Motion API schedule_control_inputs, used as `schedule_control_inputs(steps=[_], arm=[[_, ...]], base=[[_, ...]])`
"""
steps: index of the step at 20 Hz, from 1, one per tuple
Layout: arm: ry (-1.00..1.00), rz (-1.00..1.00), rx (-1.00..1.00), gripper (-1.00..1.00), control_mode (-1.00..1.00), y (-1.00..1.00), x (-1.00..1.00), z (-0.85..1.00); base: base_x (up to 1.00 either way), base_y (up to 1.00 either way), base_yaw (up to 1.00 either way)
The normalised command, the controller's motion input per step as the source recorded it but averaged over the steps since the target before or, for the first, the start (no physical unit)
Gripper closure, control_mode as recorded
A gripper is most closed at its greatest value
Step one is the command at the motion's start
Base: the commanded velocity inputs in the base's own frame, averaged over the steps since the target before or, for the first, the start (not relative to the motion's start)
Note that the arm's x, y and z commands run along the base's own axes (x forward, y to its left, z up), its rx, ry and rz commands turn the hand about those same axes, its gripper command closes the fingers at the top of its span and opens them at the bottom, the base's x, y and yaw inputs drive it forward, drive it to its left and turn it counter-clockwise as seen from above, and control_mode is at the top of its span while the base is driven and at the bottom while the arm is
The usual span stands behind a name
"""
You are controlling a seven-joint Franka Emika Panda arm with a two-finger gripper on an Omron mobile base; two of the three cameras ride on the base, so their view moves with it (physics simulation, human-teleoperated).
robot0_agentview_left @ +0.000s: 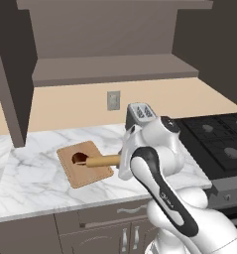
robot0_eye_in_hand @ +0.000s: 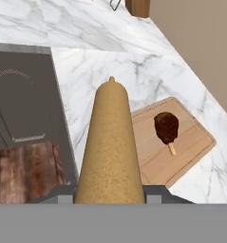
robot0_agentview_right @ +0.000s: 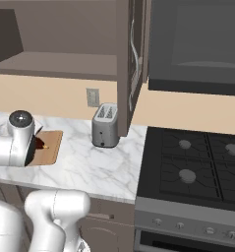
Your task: Open the cabinet, retrieve the rolling pin, and place it next to the meat on the cutting board to prepare for tenderizing.
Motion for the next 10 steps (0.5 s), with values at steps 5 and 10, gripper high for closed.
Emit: schedule_control_inputs(steps=[5,10], arm=[[0.00,0.13,0.00,1.00,-1.00,0.00,0.19,-0.40],[0.00,0.16,0.00,1.00,-1.00,0.04,0.42,-0.31]], base=[[0.00,0.00,0.00],[0.00,0.00,0.00]])
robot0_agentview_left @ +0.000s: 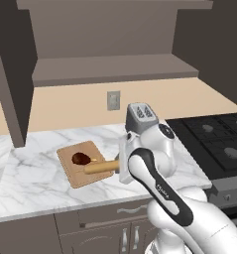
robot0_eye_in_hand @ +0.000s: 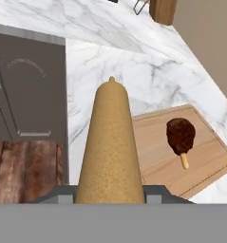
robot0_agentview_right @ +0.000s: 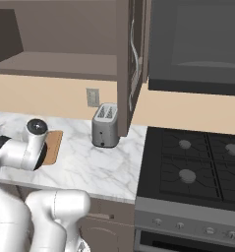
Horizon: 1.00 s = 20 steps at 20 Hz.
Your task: Open the cabinet, retrieve the rolling pin, and place it next to the meat on the cutting board to prepare for tenderizing.
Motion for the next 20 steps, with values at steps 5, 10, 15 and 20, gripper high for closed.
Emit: schedule_control_inputs(steps=[5,10,15,20], arm=[[0.00,0.14,0.00,1.00,-1.00,0.17,0.53,-0.24],[0.04,0.12,0.00,1.00,-1.00,0.23,0.52,-0.16],[0.08,0.10,0.00,1.00,-1.00,0.07,0.28,-0.14],[0.08,0.04,0.00,1.00,-1.00,0.00,0.12,-0.13]], base=[[0.00,0.00,0.00],[0.00,0.00,0.00],[0.00,0.00,0.00],[0.00,0.00,0.00]])
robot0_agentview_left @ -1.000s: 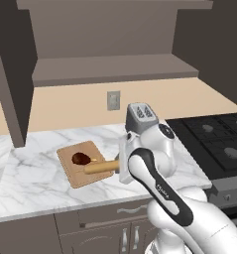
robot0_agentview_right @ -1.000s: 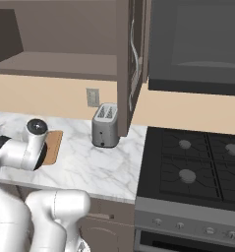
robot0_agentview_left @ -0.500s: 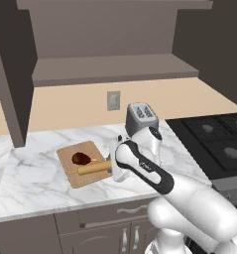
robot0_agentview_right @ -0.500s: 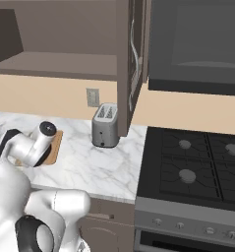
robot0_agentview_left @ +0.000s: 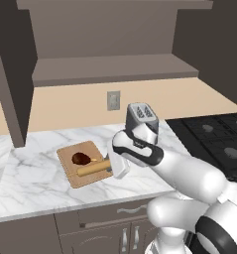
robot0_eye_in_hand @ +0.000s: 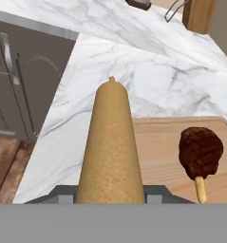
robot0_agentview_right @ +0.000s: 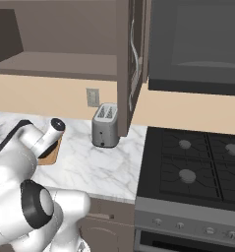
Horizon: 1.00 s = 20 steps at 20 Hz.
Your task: Open the cabinet, retrieve the rolling pin, and place it next to the meat on the cutting board to prepare for tenderizing.
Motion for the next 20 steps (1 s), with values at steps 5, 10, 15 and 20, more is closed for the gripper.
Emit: schedule_control_inputs(steps=[5,10,15,20], arm=[[0.04,0.03,0.00,1.00,-1.00,0.00,0.10,-0.13],[0.01,0.00,0.00,1.00,-1.00,0.00,0.03,-0.09],[0.00,0.00,0.00,1.00,-1.00,0.03,0.03,-0.14],[0.00,0.00,0.00,1.00,-1.00,0.08,0.06,-0.14]], base=[[0.00,0.00,0.00],[0.00,0.00,0.00],[0.00,0.00,0.00],[0.00,0.00,0.00]])
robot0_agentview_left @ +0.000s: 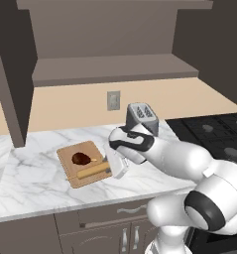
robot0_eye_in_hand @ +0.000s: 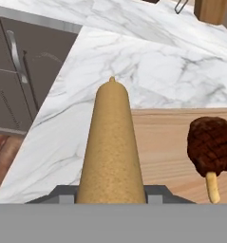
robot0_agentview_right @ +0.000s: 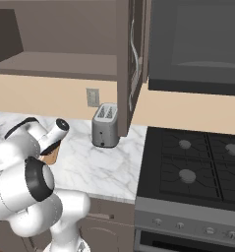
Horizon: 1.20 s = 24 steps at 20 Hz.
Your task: Open the cabinet, retrieve the rolling pin, and place it next to the meat on the cutting board to prepare for tenderizing.
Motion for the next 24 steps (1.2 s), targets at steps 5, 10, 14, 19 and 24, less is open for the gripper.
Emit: schedule_control_inputs(steps=[5,10,14,19,24], arm=[[0.00,0.00,0.00,1.00,-1.00,0.07,0.10,-0.09],[0.00,0.00,0.00,1.00,-1.00,0.08,0.15,-0.11],[0.00,0.00,0.00,1.00,-1.00,0.06,0.16,-0.16],[0.00,0.00,0.00,1.00,-1.00,0.06,0.17,-0.18],[0.00,0.00,0.00,1.00,-1.00,0.04,0.19,-0.14]], base=[[0.00,0.00,0.00],[0.00,0.00,0.00],[0.00,0.00,0.00],[0.00,0.00,0.00],[0.00,0.00,0.00]])
